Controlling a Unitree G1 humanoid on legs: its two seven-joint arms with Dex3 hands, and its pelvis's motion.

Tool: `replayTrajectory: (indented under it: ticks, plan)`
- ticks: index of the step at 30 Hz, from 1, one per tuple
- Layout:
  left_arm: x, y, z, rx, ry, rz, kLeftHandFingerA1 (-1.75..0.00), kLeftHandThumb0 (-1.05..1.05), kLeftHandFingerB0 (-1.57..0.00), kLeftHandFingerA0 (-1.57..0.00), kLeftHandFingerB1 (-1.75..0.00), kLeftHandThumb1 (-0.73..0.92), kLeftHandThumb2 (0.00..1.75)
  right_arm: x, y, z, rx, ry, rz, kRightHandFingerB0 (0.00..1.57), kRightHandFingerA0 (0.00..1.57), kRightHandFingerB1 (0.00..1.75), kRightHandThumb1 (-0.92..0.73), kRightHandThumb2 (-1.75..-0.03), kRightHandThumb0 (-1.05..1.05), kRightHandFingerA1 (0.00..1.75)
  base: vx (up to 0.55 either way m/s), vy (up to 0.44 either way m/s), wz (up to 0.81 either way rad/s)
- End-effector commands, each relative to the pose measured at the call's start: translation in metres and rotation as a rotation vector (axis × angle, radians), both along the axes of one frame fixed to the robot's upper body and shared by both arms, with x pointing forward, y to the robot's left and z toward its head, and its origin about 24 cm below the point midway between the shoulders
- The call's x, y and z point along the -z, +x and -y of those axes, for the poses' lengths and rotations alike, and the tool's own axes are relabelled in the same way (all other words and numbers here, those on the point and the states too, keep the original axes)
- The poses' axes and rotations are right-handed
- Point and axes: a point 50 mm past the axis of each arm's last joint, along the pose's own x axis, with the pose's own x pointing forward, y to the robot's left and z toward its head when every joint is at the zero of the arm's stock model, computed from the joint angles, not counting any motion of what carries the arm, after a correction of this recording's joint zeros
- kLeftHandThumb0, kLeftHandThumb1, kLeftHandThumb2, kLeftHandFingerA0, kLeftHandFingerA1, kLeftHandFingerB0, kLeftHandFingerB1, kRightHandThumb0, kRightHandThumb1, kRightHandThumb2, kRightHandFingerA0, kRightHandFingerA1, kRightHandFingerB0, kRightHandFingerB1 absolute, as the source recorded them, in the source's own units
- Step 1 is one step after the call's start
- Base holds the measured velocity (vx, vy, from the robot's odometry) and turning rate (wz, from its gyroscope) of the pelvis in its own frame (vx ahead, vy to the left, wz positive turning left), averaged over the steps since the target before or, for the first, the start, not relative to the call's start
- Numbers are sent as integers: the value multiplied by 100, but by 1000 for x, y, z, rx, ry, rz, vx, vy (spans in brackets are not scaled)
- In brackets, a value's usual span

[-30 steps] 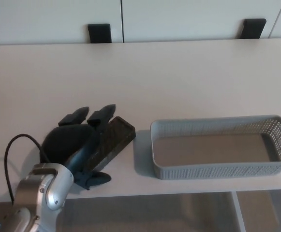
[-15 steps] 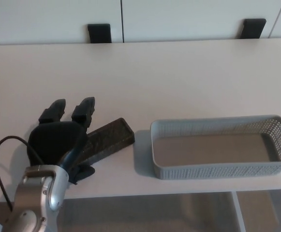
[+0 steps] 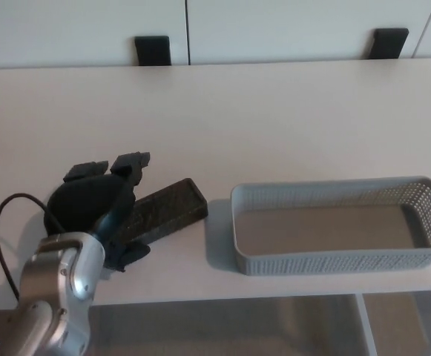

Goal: The robot walks towards a desk on which an eraser is kept on the left hand side and a container is kept on the right hand side. The robot picks up the eraser using its left hand and places it in the container.

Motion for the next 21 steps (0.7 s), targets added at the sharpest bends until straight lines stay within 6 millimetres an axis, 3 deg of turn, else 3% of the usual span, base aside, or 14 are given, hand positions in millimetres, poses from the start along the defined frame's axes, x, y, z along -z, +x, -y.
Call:
replayTrajectory:
  ticks: [1,4,5,12,13,17,19,20,21]
  plan:
    - [5,12,-8,60,-233,-267,-31,-51,-15,-21,-27,43,53,-1,-2,7,-68,-39,-51,69,87,49,-40,-51,-16,52,0,0,0]
    - [5,17,-10,63,-237,-290,-31,-51,-16,-21,-27,43,53,-1,-1,8,-88,-43,-65,69,87,48,-39,-51,-17,52,0,0,0]
    - [4,19,-9,64,-243,-298,-47,-29,0,-1,-45,24,83,-1,-1,8,-93,-41,-70,69,85,48,-40,-51,-17,51,0,0,0]
    - [11,22,-8,69,-193,-326,-46,-31,0,-1,-45,24,83,-3,0,8,-129,-49,-81,69,84,48,-40,-52,-18,51,0,0,0]
    - [12,22,-7,69,-189,-326,-36,-59,-13,-18,-33,40,64,-4,0,8,-129,-47,-82,69,83,48,-40,-52,-17,51,0,0,0]
    - [16,24,-4,77,-152,-332,-38,-59,-11,-20,-33,40,67,-6,4,8,-136,-49,-75,69,83,48,-40,-52,-18,51,0,0,0]
    - [21,22,-1,101,-53,-330,-38,-62,-10,-20,-34,44,71,-7,6,7,-147,-62,-73,69,82,48,-40,-52,-19,50,0,0,0]
    - [23,21,2,157,43,-320,-38,-50,-20,-47,-28,64,61,-7,6,7,-156,-68,-73,69,82,47,-41,-52,-20,50,0,0,0]
    - [24,19,5,204,106,-322,-67,-41,-34,-73,-31,75,63,-8,7,6,-164,-74,-76,69,82,47,-41,-52,-21,50,0,0,0]
